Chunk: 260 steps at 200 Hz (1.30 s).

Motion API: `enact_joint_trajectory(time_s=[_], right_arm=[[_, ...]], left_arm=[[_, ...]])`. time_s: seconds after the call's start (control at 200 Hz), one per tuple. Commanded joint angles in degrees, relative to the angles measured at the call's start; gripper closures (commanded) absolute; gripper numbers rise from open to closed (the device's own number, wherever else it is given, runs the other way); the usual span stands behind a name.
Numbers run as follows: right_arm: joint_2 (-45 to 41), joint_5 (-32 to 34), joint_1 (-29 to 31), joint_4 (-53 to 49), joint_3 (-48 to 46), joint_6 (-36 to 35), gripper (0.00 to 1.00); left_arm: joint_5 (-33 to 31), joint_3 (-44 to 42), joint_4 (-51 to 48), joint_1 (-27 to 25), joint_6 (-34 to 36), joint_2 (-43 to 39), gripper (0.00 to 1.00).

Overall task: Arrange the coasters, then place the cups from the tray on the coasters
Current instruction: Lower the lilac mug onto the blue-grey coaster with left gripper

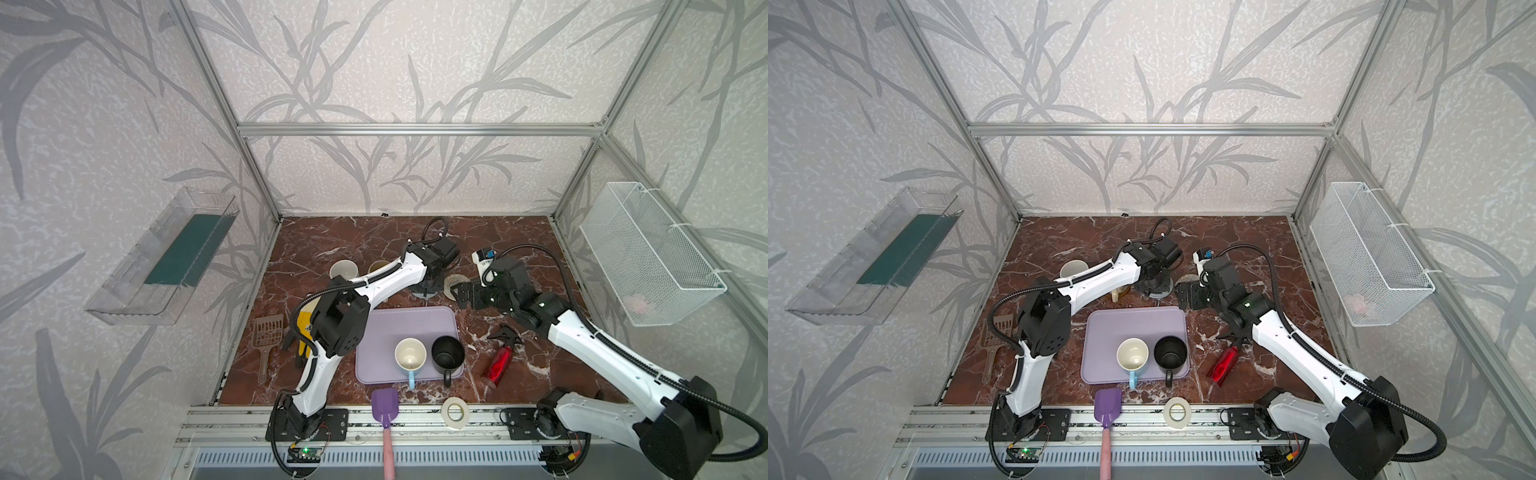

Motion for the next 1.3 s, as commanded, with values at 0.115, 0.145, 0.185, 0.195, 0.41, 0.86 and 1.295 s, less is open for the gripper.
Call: enact_joint_trajectory(time_s=[0.115, 0.145, 0.185, 0.195, 0.41, 0.86, 1.295], right_arm=[[-1.08, -0.04, -0.21, 0.96, -0.43, 0.53, 0.01], [-1.24, -0.03, -0.24, 1.04, -0.61, 0.47, 0.01], [-1.26, 0.08, -0.22, 1.19, -0.87, 0.42, 0.01], [-1.26, 0.04, -0.2, 1.27, -0.88, 0.44, 0.01], [-0.91, 0.49, -0.27, 0.36, -0.51, 0.2, 0.01], [-2.0, 0.53, -0.76, 0.32, -1.59, -0.04, 0.01], [-3.19, 0.76, -1.25, -0.46, -1.99, -0.43, 0.01]], left_arm=[[-3.13, -2.63, 5.29, -0.09, -2.8, -1.57, 1.0], [-2.85, -3.15, 6.01, -0.09, -3.07, -1.64, 1.0], [-2.16, -3.21, 6.28, -0.1, -3.15, -1.31, 1.0], [-2.11, -3.11, 6.22, -0.08, -3.12, -1.15, 1.0], [-3.18, -2.22, 5.62, 0.1, -4.11, -0.42, 1.0], [-2.84, -2.17, 5.72, -0.05, -5.02, 1.17, 1.0], [-1.23, -5.6, 8.63, -0.07, -5.98, 1.37, 0.97]])
